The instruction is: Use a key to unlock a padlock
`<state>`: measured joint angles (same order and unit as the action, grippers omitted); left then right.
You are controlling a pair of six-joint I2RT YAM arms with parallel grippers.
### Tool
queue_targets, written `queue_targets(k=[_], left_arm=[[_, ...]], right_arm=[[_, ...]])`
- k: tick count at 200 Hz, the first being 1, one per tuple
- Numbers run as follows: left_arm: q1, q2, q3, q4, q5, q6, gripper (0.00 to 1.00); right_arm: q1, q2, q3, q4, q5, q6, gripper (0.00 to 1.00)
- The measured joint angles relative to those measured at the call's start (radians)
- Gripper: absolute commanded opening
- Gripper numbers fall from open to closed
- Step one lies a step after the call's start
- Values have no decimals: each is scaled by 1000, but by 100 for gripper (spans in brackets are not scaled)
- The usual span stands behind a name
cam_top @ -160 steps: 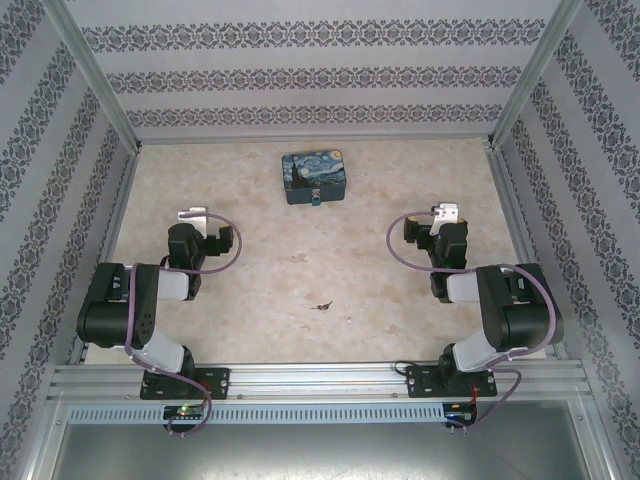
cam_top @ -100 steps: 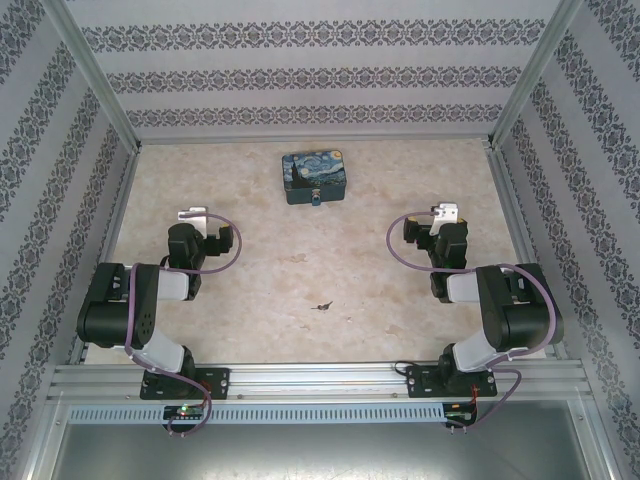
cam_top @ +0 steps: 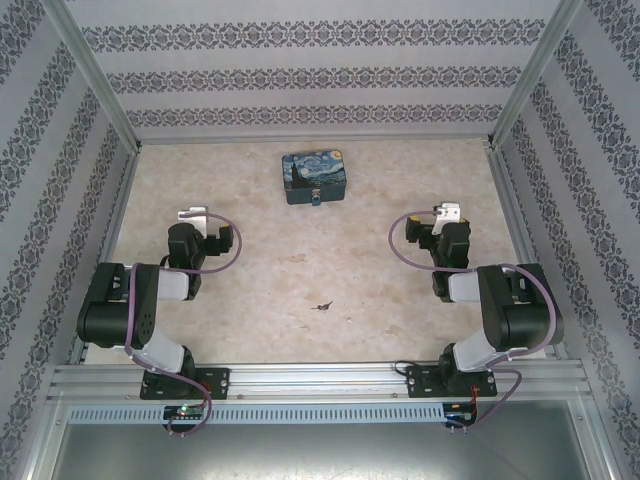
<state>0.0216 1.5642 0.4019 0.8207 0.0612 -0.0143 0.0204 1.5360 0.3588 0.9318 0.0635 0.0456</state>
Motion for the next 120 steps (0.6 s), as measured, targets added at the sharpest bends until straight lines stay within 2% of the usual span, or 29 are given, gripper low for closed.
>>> queue_targets(k=[26, 60, 79, 99, 120], left_arm=[[0, -11, 19, -56, 0, 0, 100], [0, -106, 84, -182, -10, -2, 100], [0, -168, 103, -236, -28, -13, 100], [0, -208, 143, -314, -39, -43, 100], [0, -214, 219, -403, -38, -95, 100]], right_arm=[[-6, -27, 0, -24, 5, 5, 98], [-10, -189, 17, -150, 49, 31, 98], [-13, -229, 79, -266, 59, 56, 98], [-16, -232, 172, -399, 57, 139, 98], [-29, -218, 230, -449, -10, 252, 98]])
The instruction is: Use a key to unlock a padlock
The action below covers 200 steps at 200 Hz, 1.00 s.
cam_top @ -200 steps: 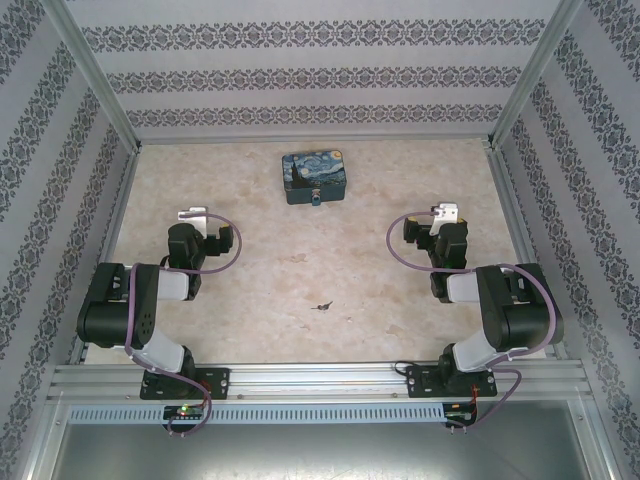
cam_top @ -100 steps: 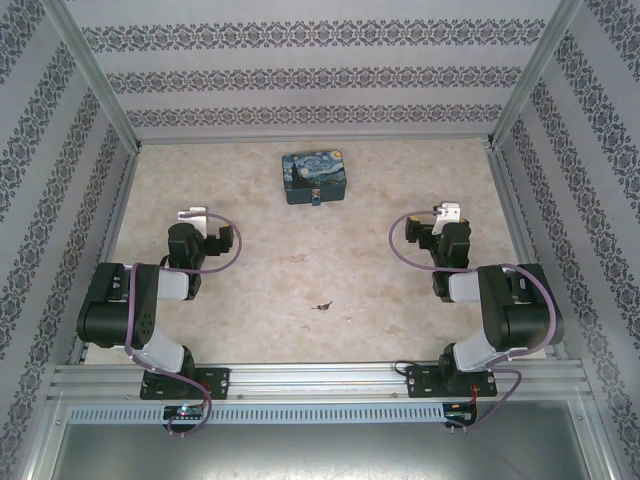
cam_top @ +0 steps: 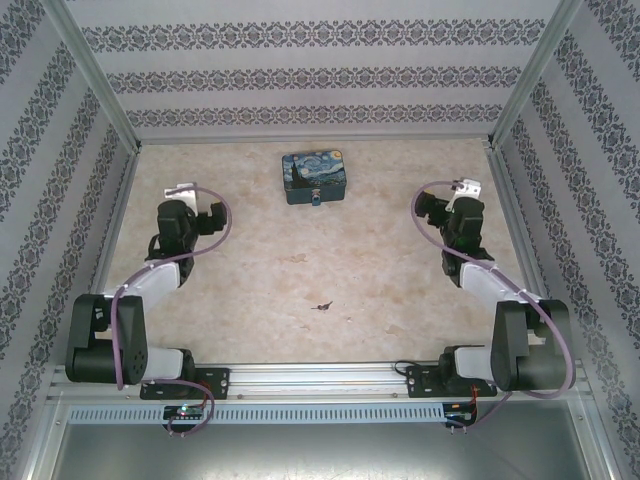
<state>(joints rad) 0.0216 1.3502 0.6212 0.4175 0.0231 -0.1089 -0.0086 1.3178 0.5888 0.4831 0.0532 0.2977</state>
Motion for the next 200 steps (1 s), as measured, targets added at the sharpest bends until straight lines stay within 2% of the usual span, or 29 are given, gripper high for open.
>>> queue_targets(k=[45, 97, 154, 200], left_arm=[[-2, 42, 192, -161, 31, -126, 100], [-21, 292, 468, -308, 152, -267, 100], [-89, 601, 743, -359, 289, -397, 100], [-151, 763, 927, -366, 348, -466, 100]], right_arm=[[-8, 205, 177, -56, -248, 214, 96], [32, 496, 460, -76, -471, 467, 85], [110, 759, 687, -80, -534, 662, 81], [172, 909, 871, -91, -545, 748, 77]])
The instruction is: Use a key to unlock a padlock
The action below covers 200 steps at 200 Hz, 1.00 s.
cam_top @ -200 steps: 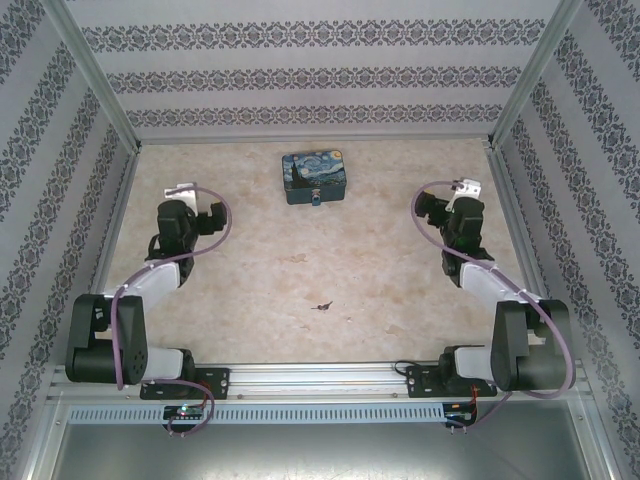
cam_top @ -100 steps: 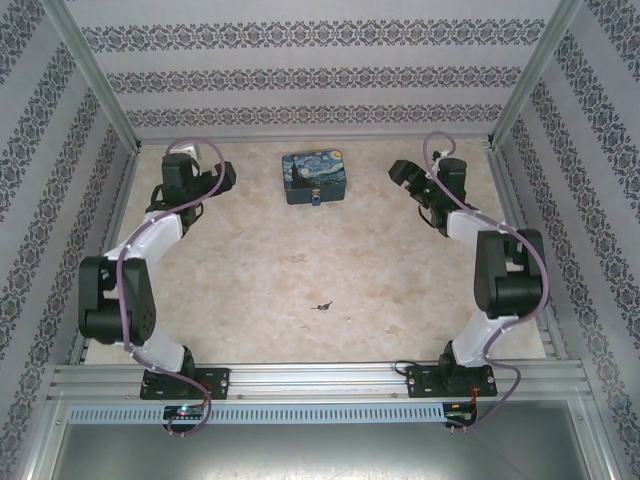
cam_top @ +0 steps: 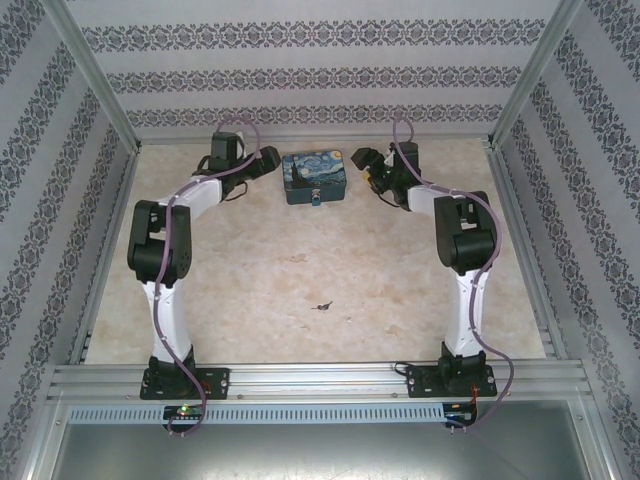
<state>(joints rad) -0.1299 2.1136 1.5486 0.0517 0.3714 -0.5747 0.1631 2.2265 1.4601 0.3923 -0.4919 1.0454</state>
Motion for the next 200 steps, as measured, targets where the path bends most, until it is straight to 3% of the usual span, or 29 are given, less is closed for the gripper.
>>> queue_targets(k=[52, 104, 152, 200], left_arm=[[-61, 89, 90, -5, 21, -50, 100], [-114, 105, 97, -4, 21, -86, 100], [-153, 92, 76, 0, 0, -86, 100], [-196, -28, -100, 15, -40, -87, 100]], right_arm=[[43, 64, 79, 1, -7, 41, 73], [58, 71, 69, 12, -23, 56, 61], [56, 22, -48, 45, -21, 55, 52], [80, -111, -220, 46, -5, 48, 51]])
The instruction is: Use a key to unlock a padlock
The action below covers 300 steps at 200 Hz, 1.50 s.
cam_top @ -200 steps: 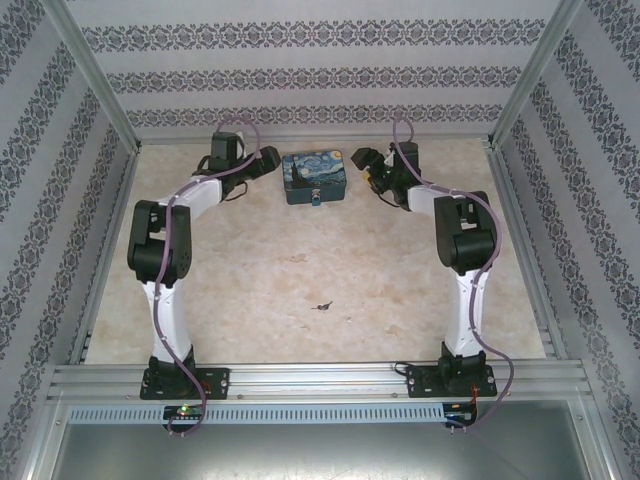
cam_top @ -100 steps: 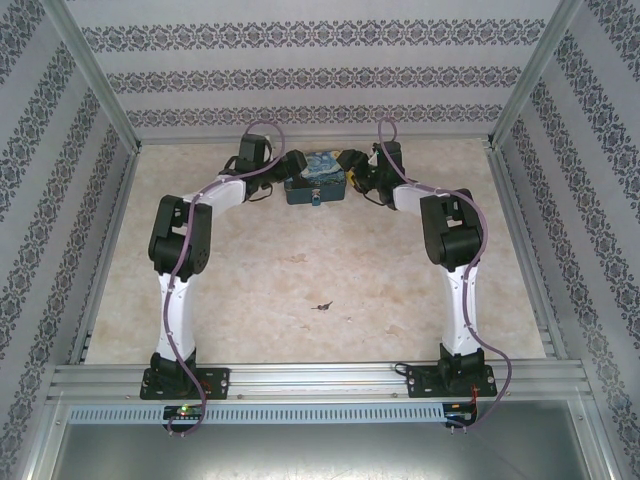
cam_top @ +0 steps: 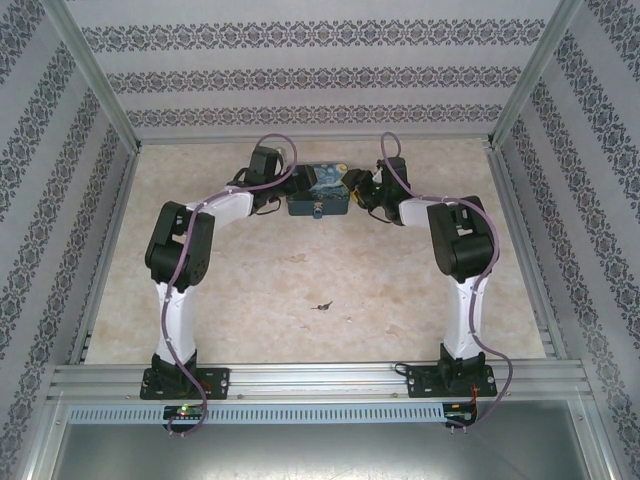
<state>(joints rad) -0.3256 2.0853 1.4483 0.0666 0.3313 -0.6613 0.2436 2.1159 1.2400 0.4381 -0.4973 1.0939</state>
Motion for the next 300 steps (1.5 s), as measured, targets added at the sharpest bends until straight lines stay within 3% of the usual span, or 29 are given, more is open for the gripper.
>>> queue_targets(k=[71, 109, 149, 175, 197, 206, 209, 255, 300], left_arm=[[-76, -296, -412, 92, -85, -29, 100], [-124, -411, -554, 124, -130, -48, 100], [-161, -430, -581, 143, -159, -55, 100], [-173, -429, -581, 145, -163, -60, 100], [-179, -429, -585, 154, -165, -70, 99], [-181, -430, -589, 159, -164, -74, 99], [-182, -430, -591, 160, -164, -76, 100], [-198, -478, -626, 166, -203, -81, 99], [-198, -573, -629, 156, -269, -77, 99]], right_arm=[[99, -217, -303, 46, 56, -19, 52], [167, -339, -465, 87, 121, -20, 53], [198, -411, -547, 99, 182, -19, 59], [198, -415, -549, 103, 201, -21, 68], [194, -415, -549, 104, 202, -25, 80], [188, -415, -549, 103, 201, -26, 97], [184, -416, -549, 101, 201, -22, 98], [124, -521, -549, 11, 199, -63, 98], [93, -701, -549, -177, 255, -208, 98]])
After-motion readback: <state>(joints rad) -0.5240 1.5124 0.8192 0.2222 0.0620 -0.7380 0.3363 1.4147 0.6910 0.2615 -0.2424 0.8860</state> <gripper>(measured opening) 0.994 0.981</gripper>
